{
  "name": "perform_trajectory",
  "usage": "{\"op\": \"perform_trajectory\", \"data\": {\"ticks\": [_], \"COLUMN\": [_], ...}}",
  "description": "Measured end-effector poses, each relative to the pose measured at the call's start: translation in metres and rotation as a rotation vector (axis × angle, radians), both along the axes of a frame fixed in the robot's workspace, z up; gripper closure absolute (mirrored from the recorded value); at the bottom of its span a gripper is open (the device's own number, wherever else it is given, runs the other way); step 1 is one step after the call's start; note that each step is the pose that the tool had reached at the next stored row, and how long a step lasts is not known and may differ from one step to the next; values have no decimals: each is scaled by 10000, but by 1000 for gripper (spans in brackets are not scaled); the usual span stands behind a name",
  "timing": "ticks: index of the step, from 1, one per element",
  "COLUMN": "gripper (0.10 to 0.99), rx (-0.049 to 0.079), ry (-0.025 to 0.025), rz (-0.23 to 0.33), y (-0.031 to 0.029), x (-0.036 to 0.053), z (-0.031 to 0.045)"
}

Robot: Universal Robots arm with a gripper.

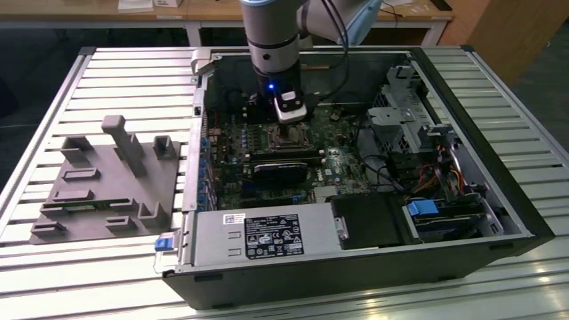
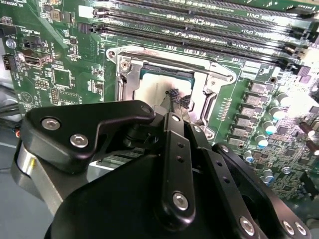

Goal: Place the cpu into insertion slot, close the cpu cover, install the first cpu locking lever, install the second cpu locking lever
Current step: 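Install the first cpu locking lever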

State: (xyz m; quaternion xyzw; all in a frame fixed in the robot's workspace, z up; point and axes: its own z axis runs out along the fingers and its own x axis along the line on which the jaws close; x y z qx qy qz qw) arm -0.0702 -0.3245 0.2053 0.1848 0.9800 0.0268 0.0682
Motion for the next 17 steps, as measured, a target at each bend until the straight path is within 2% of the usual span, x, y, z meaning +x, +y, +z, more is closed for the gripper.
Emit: {"op": "perform_trajectory", "data": {"ticks": [7,10,14,17], "gripper": [980,980,980,980], "rx": [-57,-117,-134,-133], "ry": [201,213,214,261], "rz": [234,534,850,925], "y": [0,0,0,0], "x": [73,72,73,82], "z": [-1,0,0,6]}}
